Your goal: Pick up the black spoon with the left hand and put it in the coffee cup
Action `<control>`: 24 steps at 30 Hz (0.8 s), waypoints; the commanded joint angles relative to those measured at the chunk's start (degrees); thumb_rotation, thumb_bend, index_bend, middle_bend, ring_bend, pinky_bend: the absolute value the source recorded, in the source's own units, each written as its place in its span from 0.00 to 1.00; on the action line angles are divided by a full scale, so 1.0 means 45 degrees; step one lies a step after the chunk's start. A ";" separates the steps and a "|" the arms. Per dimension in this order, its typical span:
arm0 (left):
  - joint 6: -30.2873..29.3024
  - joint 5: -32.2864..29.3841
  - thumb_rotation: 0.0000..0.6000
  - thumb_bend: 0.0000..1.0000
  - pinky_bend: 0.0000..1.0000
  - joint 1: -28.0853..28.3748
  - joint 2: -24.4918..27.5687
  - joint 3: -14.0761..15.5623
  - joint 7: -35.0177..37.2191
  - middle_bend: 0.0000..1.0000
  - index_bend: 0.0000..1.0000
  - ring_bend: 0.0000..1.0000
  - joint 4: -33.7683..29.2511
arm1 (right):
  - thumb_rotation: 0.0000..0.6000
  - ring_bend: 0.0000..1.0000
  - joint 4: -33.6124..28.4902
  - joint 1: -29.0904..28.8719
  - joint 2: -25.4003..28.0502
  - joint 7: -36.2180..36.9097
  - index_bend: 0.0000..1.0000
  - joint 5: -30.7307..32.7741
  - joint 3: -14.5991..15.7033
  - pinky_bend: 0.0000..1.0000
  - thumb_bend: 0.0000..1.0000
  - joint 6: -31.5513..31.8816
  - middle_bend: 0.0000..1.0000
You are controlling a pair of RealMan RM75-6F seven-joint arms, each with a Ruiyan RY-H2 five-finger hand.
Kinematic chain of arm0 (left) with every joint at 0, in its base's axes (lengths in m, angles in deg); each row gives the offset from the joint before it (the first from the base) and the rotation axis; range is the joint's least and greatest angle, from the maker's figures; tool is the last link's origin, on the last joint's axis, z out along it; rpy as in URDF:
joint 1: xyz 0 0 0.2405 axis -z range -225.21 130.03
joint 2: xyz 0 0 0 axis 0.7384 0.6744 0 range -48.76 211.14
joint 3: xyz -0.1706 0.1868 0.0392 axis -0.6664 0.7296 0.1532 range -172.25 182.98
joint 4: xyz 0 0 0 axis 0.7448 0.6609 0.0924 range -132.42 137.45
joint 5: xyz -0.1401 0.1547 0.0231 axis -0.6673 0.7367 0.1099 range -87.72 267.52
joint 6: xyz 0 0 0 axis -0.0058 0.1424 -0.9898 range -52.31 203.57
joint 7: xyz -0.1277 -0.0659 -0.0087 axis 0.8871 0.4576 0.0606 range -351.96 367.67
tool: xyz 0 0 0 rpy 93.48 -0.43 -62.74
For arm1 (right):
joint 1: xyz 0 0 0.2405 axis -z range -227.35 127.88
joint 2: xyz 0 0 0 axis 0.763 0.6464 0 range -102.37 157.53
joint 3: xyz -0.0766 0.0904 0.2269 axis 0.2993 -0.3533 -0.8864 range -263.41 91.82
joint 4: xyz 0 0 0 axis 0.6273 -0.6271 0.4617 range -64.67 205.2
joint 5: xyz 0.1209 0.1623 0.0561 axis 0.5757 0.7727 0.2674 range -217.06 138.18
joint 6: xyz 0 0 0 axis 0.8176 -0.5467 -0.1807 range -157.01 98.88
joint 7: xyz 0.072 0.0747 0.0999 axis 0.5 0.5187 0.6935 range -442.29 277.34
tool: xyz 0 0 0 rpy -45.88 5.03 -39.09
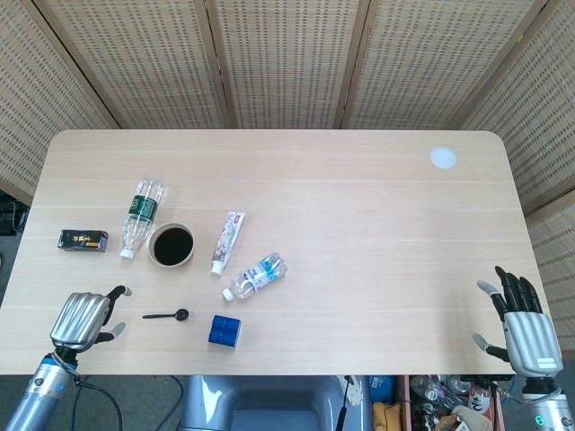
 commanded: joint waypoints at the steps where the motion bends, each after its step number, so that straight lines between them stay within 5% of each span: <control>1: 0.0538 -0.0432 1.00 0.25 0.69 0.0360 -0.0381 -0.0114 -0.0217 0.80 0.37 0.74 0.0313 | 1.00 0.00 -0.0004 0.0009 0.0009 -0.0013 0.22 0.0019 -0.0001 0.00 0.19 -0.0003 0.07; 24: 0.2432 -0.2310 1.00 0.37 0.69 0.1495 -0.1975 -0.0069 -0.0740 0.82 0.45 0.75 0.1612 | 1.00 0.00 -0.0027 0.0116 0.0051 -0.0124 0.22 0.0195 0.0008 0.00 0.19 -0.0023 0.08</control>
